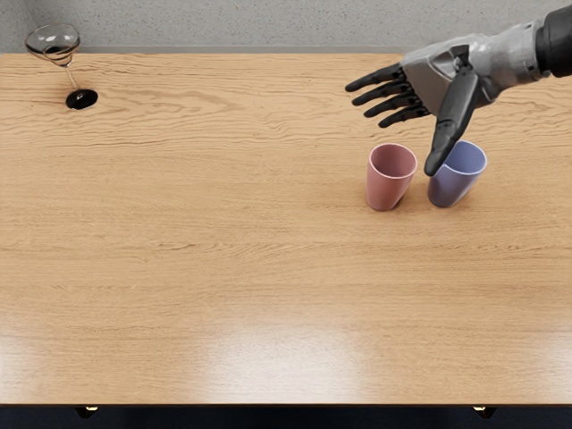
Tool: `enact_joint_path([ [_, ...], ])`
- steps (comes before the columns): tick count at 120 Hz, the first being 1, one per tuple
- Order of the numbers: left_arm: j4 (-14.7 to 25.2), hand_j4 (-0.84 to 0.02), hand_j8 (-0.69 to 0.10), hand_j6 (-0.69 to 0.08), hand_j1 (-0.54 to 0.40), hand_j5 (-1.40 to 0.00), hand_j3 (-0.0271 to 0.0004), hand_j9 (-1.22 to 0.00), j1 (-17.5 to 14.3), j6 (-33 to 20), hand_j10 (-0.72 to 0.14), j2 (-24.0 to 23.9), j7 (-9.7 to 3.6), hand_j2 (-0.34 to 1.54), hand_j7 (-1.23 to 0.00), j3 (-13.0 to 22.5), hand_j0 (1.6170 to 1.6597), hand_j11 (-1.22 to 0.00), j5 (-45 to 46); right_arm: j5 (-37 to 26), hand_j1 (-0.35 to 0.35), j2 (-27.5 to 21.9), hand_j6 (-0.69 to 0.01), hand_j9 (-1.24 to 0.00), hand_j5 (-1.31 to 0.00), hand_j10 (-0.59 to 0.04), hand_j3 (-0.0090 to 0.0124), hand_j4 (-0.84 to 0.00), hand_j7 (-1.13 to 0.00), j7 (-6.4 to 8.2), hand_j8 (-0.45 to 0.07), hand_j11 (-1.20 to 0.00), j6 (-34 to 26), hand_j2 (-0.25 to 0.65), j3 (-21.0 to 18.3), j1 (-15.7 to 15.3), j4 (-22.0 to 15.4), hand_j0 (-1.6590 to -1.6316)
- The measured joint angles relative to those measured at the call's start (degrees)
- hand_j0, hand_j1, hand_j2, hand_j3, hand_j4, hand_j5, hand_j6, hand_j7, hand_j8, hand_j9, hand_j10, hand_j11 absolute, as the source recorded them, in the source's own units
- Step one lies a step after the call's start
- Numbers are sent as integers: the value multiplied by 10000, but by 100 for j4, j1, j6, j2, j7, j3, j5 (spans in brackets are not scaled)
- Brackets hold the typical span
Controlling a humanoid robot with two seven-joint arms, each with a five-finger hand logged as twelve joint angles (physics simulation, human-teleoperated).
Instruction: Pick up cup and place in cup with right hand
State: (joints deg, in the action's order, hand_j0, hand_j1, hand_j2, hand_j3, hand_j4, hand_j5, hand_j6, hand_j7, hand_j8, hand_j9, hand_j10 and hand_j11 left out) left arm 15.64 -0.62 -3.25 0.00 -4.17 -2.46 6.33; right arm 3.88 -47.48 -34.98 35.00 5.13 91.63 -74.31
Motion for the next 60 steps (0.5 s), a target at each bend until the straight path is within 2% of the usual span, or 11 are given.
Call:
enact_joint_path([
  [16, 0, -38, -38, -38, 3444, -50, 0, -50, 0, 0, -38, 0, 1, 7, -50, 0, 16581, -50, 0, -92, -3257, -66, -208, -252, -252, -201, 0, -206, -252, -2, -205, -251, 1, -48, -43, 32, -83, -16581],
  [27, 0, -38, -38, -38, 3444, -50, 0, -50, -2, 0, -38, 0, 0, 7, -50, -1, 16581, -50, 0, -706, -3232, 60, -230, -280, -281, -223, 0, -227, -280, -2, -227, -280, -69, -49, -55, 39, -19, -16581],
  [35, 0, -38, -38, -38, 3444, -50, 0, -50, -2, 0, -38, 0, -2, 7, -50, 0, 16581, -50, 0, -1242, -3218, 247, -245, -297, -297, -237, 0, -242, -296, -2, -242, -296, -858, -51, -195, 55, -88, -16581],
  [46, 0, -38, -38, -38, 3444, -50, 0, -50, 0, 0, -38, 0, -1, 7, -50, 0, 16581, -50, 0, -1914, -3208, 643, -260, -308, -309, -250, 0, -255, -307, -2, -255, -308, -2101, -51, -628, 122, -139, -16581],
  [54, 0, -38, -38, -38, 3444, -50, 0, -50, 0, 0, -38, 0, -2, 7, -50, 0, 16581, -50, 0, -2226, -3202, 908, -269, -316, -317, -257, 0, -262, -315, -2, -264, -316, -2642, -51, -939, 244, -155, -16581],
  [60, 0, -38, -38, -38, 3444, -50, 0, -50, 0, 0, -38, 0, 0, 7, -50, 0, 16581, -50, 0, -2406, -3200, 1160, -272, -320, -321, -260, 0, -265, -318, -2, -266, -319, -2899, -50, -1342, 387, -166, -16581],
])
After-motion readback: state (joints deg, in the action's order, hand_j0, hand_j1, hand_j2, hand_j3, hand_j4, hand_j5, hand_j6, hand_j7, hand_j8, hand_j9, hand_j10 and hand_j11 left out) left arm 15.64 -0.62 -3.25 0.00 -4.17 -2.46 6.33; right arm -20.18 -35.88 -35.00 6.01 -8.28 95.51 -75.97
